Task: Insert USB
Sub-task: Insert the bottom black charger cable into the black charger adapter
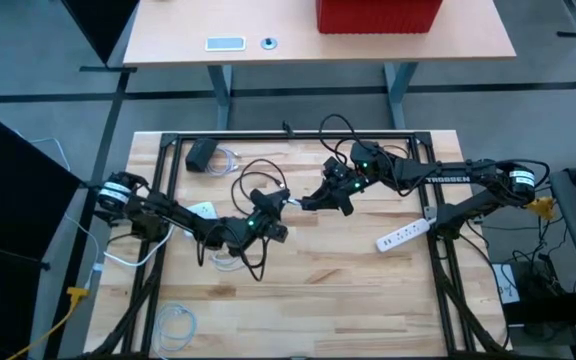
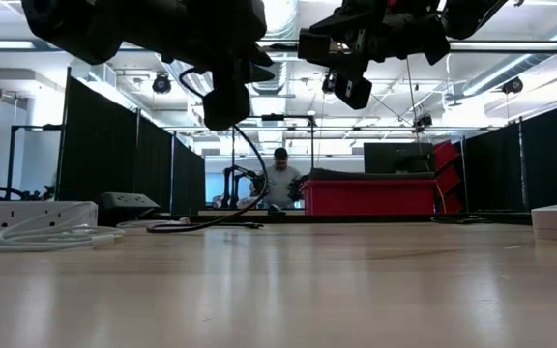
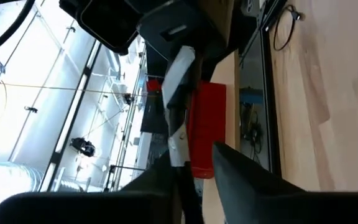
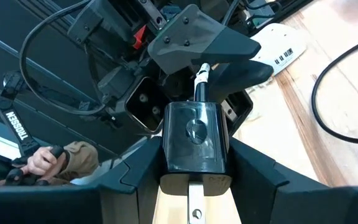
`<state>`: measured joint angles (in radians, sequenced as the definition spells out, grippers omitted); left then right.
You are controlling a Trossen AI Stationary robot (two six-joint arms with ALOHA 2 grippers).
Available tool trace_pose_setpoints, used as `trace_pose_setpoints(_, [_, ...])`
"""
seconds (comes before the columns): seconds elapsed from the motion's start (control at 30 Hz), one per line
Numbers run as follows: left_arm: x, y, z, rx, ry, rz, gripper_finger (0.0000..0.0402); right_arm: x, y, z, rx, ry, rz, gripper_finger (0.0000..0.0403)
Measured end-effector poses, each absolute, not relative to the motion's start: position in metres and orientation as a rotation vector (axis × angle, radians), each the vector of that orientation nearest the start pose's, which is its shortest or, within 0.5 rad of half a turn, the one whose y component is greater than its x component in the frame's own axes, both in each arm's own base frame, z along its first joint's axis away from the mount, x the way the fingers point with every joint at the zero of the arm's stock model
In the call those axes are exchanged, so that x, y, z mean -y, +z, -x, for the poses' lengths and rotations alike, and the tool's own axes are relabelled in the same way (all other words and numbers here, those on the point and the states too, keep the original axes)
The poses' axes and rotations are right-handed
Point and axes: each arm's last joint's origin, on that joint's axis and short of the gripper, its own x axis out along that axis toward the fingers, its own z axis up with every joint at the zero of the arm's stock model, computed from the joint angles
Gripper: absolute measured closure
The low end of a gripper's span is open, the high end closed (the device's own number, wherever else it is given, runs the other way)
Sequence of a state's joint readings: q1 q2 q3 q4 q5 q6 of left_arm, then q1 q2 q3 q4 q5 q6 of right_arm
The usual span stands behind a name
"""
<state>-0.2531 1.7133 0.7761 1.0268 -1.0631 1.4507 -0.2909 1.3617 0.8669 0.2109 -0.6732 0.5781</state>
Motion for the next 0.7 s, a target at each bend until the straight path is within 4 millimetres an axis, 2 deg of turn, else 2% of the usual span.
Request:
trace_pose_setpoints(0.17, [0.06,0.213,-0.331,-0.486,0.682,-1.308,0.0395,0.067,0.272,-0.289,-0.365,0.306,-0.703,0.0257])
trace_pose_setpoints(0.3, [0.062,0.22,-0.336,-0.441,0.644,-1.315,0.0398,0.067,0.272,-0.289,-0.363,0.302,-0.7,0.0257])
trace_pose_setpoints(0.53, [0.063,0.22,-0.347,-0.534,0.57,-1.312,0.0401,0.067,0.269,-0.29,-0.385,0.298,-0.711,0.0257])
trace_pose_setpoints(0.7, [0.063,0.222,-0.347,-0.551,0.592,-1.318,0.04,0.068,0.269,-0.29,-0.373,0.278,-0.706,0.0257])
